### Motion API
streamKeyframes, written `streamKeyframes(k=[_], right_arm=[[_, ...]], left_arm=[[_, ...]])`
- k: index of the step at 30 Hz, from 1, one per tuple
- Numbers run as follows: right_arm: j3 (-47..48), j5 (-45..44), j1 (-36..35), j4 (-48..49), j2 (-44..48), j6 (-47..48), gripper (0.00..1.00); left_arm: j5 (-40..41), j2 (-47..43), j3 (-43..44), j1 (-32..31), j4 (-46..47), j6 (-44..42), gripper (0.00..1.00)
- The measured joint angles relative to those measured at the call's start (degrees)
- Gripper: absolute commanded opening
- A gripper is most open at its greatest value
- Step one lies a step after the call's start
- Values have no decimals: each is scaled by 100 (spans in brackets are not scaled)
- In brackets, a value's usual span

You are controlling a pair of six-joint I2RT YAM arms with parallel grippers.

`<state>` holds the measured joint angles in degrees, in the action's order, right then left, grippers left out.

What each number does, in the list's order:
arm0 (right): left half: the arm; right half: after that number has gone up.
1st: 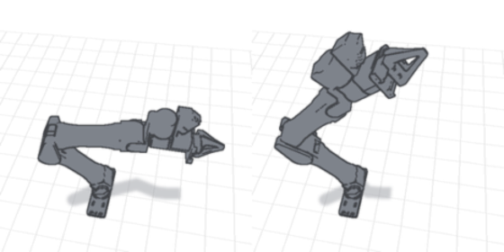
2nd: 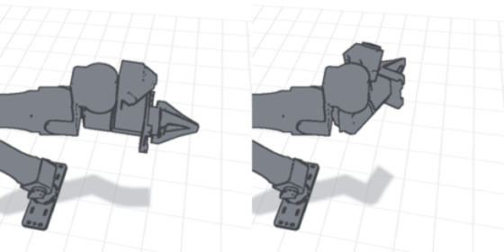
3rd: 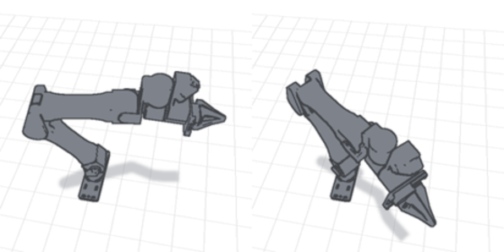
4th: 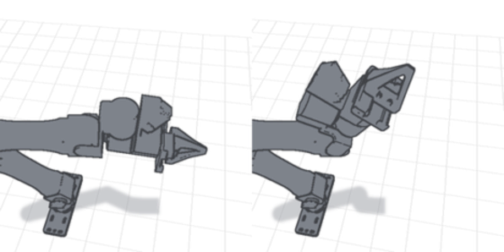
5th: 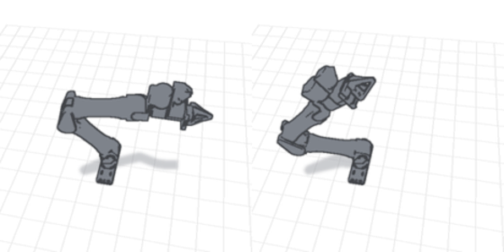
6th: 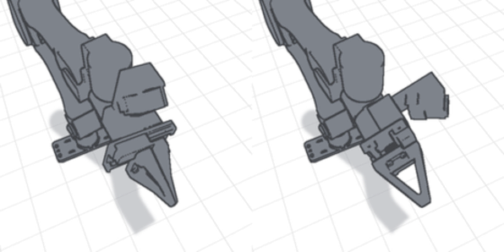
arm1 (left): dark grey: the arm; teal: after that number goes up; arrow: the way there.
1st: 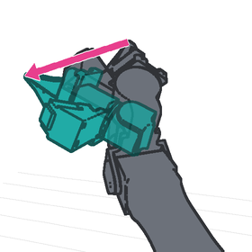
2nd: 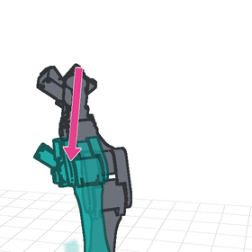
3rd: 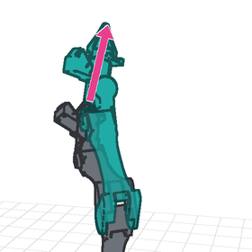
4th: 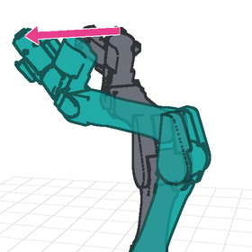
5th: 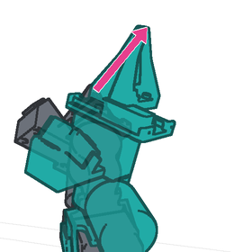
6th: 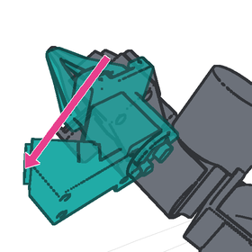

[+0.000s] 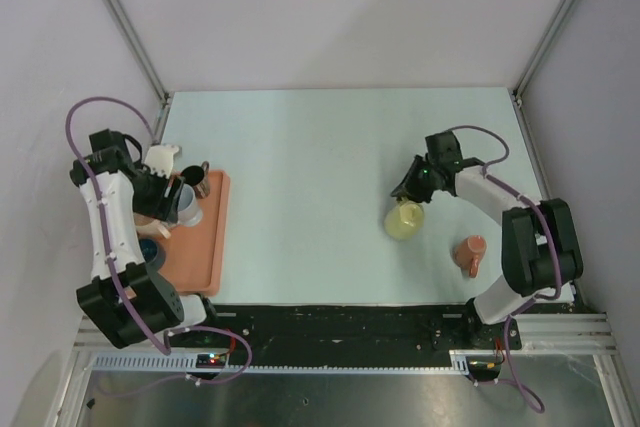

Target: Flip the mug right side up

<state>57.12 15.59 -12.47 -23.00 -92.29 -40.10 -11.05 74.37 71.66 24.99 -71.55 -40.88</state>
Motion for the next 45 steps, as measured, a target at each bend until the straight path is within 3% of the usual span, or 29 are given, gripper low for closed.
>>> streamKeyframes(k=[7, 12, 18, 26, 36, 38, 41, 43, 44, 45], right_arm=[[0, 199, -1115, 625, 916, 120, 0], [13, 245, -1897, 1425, 1613, -101, 0], [514, -129, -2754, 2181, 1991, -212, 0], [1117, -385, -3327, 3233, 2201, -345, 0], [1569, -409, -3689, 3626, 2020, -385, 0], [1611, -382, -3720, 3709, 1952, -407, 0], [1652, -216, -3729, 3814, 1893, -409, 0], [1663, 57, -3700, 3915, 1926, -223, 0], [1670, 131, -3689, 3971, 1954, -151, 4], [1685, 197, -3683, 4022, 1976, -111, 22]], left_arm=[[-953, 0, 1502, -450, -352, 411, 77], [-2116, -17, 2288, -1495, -400, 907, 84], [-3661, 107, 2992, -2876, -507, 1528, 86], [-4859, 501, 3611, -3770, -533, 2146, 82], [-5626, 796, 3687, -4133, -332, 2588, 62], [-5772, 817, 3685, -4232, -306, 2597, 48], [-5849, 861, 3687, -4234, -328, 2691, 12], [-6188, 909, 3685, -4168, -487, 2935, 3], [-6467, 931, 3683, -4144, -566, 3040, 2], [-6671, 935, 3683, -4138, -590, 3117, 1]])
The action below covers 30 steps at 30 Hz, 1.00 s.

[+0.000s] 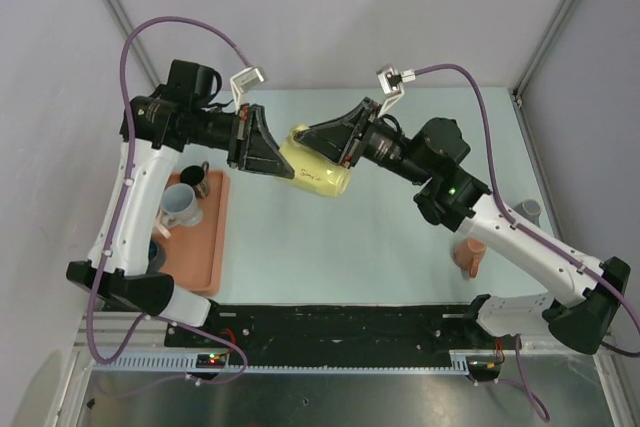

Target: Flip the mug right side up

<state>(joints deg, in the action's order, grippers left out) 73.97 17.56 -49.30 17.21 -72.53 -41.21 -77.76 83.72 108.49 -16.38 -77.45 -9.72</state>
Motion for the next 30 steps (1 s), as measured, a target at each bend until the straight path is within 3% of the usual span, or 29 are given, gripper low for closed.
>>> streamKeyframes(k=[3, 5, 7, 13, 19, 24, 30], right_arm=[[74, -15, -15, -68, 7, 118, 67], [92, -339, -24, -286, -94, 90, 88], [92, -671, -28, -625, -221, 107, 97], [28, -1578, -42, -1895, -308, 243, 99], [-83, -2380, -46, -2741, -299, 262, 100], [-323, -2813, -46, -3136, -151, 358, 99], [-586, -3112, -46, -3235, 267, 483, 99]], left_arm=[[-160, -48, -48, -4, 42, 52, 0], [691, -181, -203, -127, 197, -111, 0], [1611, -293, -540, -221, 227, -289, 0], [4275, -468, -2046, -173, 293, -907, 0], [6161, -1169, -3412, 61, 275, -1416, 0], [7261, -1663, -4256, 1038, 260, -1895, 0], [7753, -1700, -4695, 1926, 317, -2398, 0]])
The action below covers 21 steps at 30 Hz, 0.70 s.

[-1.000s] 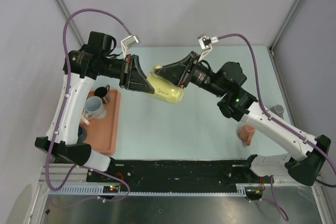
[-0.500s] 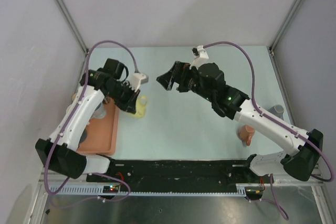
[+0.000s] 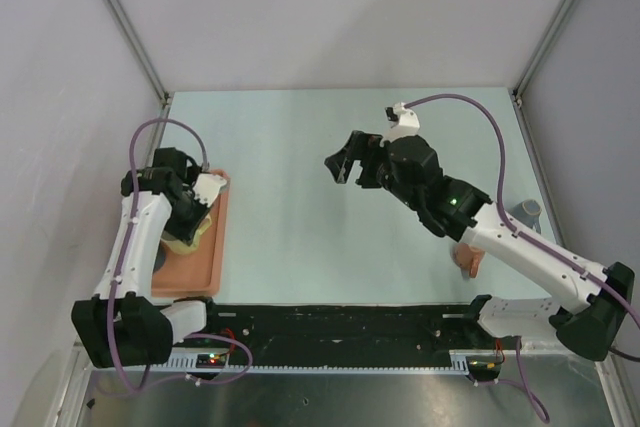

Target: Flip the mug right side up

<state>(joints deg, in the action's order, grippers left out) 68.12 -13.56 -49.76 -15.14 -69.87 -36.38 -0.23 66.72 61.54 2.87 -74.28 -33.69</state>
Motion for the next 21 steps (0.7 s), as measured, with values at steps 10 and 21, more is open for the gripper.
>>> streamKeyframes(k=[10, 21], right_arm=[[-249, -420, 0, 33, 380, 264, 100], [-356, -756, 122, -120, 721, 391, 100]], left_arm=[[35, 2, -785, 332, 702, -863, 0], [-105, 286, -813, 376, 1185, -1410, 0]])
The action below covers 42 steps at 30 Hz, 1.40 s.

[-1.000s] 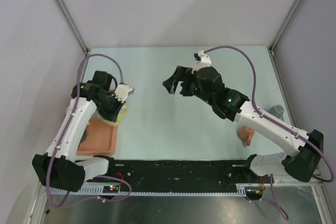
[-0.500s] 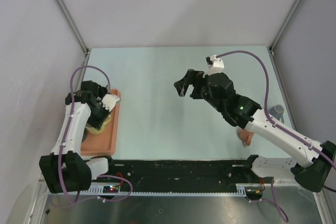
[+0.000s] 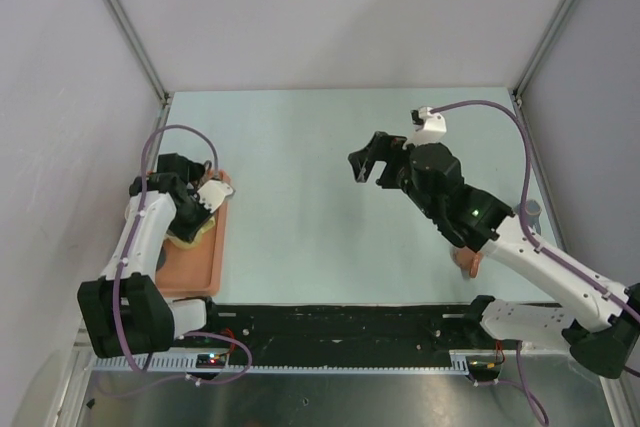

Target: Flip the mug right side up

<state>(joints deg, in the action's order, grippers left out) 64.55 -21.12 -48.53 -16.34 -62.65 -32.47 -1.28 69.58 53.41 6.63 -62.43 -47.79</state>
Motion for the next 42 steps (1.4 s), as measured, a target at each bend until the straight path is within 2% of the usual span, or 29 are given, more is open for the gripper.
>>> streamKeyframes(k=[10, 13, 17, 21, 23, 25, 31, 38, 42], right_arm=[[-114, -269, 214, -374, 452, -7, 100], [-118, -374, 420, -704, 516, -168, 100], [-122, -516, 1071, -1416, 531, -671, 100], [-140, -804, 1628, -2341, 570, -1084, 100], [-160, -885, 1746, -2658, 621, -1172, 100], [-173, -933, 1827, -2881, 682, -1213, 100], [-188, -944, 1880, -3034, 780, -1252, 100], [-192, -828, 1888, -2979, 780, -1250, 100], [-192, -739, 1893, -2898, 756, -1248, 100]], left_arm=[[-109, 481, 330, 28, 162, -83, 2], [-146, 487, 332, 33, 197, -131, 9], [-201, 476, 321, 33, 232, -210, 17], [-409, 422, 240, 33, 326, -234, 10], [-439, 413, 221, 33, 361, -247, 11], [-455, 413, 219, 55, 382, -280, 16], [-516, 560, 157, 63, 505, -295, 48], [-560, 535, 186, 63, 439, -313, 63], [-804, 474, 697, 63, 173, -229, 70]])
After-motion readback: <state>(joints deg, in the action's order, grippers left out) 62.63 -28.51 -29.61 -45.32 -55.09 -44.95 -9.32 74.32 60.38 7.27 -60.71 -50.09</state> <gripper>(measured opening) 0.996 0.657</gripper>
